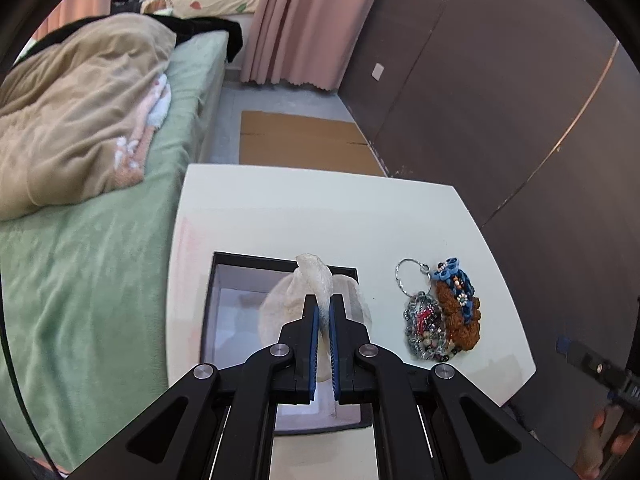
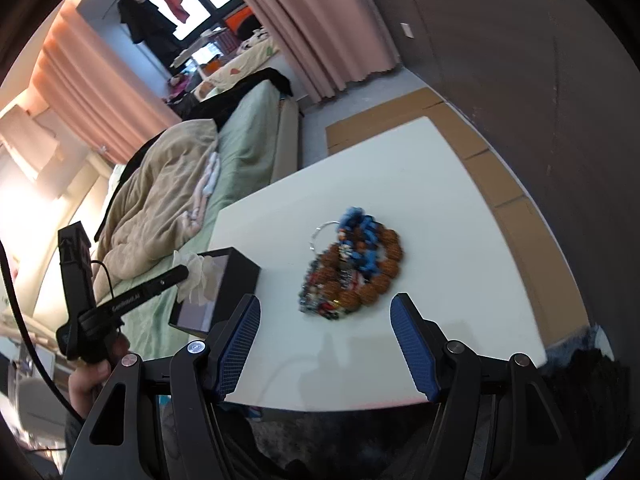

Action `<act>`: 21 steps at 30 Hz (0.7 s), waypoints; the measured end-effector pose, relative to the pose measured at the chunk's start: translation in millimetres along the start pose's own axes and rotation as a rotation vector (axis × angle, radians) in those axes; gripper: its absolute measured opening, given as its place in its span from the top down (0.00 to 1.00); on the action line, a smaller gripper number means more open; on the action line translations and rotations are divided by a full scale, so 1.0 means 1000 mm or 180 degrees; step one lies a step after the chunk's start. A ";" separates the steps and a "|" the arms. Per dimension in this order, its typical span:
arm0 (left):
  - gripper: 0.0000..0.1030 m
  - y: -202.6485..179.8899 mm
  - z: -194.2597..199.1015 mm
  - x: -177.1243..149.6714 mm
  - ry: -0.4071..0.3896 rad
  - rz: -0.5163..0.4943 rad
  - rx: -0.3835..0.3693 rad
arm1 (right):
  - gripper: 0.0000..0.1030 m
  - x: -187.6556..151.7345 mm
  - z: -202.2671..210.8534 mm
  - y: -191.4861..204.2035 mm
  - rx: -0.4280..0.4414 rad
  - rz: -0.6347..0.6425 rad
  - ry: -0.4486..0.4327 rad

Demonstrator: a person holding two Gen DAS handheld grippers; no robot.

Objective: Organize jewelry

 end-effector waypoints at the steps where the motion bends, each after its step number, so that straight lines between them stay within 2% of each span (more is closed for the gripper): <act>1: 0.95 0.000 -0.004 0.001 0.0041 0.0019 -0.0028 | 0.34 -0.001 0.002 -0.004 -0.0012 -0.0011 -0.0004; 3: 0.95 0.000 -0.010 0.001 0.0122 0.0041 -0.0052 | 0.34 -0.003 0.005 -0.011 -0.0026 -0.0034 -0.0011; 5: 0.89 -0.001 -0.014 0.000 0.0205 0.0055 -0.0044 | 0.34 -0.003 0.006 -0.016 -0.0035 -0.0066 -0.0014; 6: 0.77 0.000 -0.016 -0.002 0.0238 0.0070 -0.0041 | 0.34 -0.002 0.006 -0.017 -0.0037 -0.0075 -0.0014; 7: 0.60 0.000 -0.015 -0.002 0.0239 0.0085 -0.0041 | 0.34 -0.002 0.005 -0.019 -0.0042 -0.0087 -0.0012; 9: 0.40 0.002 -0.008 -0.002 0.0140 0.0135 -0.0026 | 0.34 -0.003 0.003 -0.020 -0.0027 -0.0104 0.0003; 10: 0.35 0.003 -0.004 -0.002 0.0076 0.0154 -0.0017 | 0.34 -0.003 0.001 -0.018 -0.0019 -0.0101 0.0015; 21: 0.34 -0.008 0.019 0.005 -0.0019 0.0120 -0.0063 | 0.34 -0.006 -0.011 -0.013 0.0013 -0.0041 0.0061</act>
Point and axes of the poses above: each gripper's, at about its wrist camera, not at the fingertips, and z roughly against the way its jaws point, y to its left, x to its top, the point moved 8 cm from there along -z, roughly the way its jaws point, and after that the axes turned 12 degrees about -z, right-handed, at the moved point
